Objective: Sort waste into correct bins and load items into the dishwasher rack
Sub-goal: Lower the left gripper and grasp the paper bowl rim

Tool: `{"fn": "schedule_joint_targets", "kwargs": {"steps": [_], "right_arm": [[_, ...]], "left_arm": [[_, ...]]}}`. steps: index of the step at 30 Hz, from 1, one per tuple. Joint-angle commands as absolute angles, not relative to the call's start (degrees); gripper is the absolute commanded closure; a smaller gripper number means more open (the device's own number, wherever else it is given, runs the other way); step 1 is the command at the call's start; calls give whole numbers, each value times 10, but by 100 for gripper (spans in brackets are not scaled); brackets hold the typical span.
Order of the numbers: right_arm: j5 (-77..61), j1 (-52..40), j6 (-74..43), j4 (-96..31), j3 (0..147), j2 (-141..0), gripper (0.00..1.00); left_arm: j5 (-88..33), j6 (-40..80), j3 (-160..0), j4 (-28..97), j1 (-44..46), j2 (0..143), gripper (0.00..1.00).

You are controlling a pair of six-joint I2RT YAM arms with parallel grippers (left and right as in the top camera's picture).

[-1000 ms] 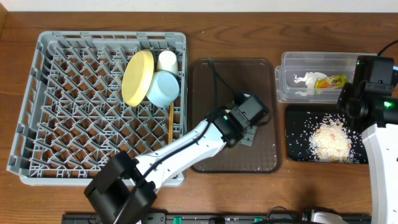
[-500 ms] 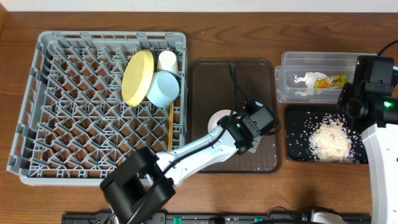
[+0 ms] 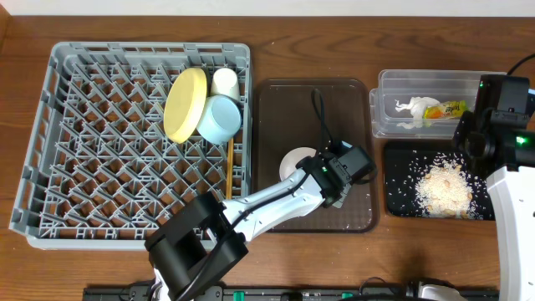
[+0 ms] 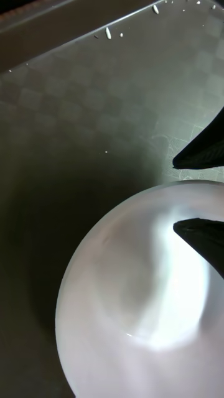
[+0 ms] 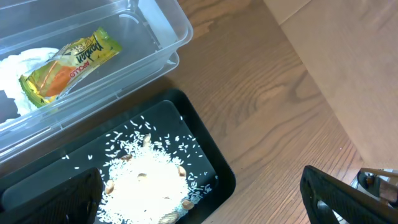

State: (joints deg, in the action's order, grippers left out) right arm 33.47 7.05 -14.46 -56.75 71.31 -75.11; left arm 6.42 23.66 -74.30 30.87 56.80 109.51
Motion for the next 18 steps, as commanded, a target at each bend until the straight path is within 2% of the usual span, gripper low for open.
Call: {"fn": "schedule_joint_targets", "kwargs": {"steps": [1, 18], "right_arm": [[349, 77, -145, -568, 715, -744, 1], [349, 77, -145, -568, 715, -744, 1]], "left_arm": [[75, 227, -740, 312, 570, 1098, 71], [76, 227, -729, 307, 570, 1104, 75]]}}
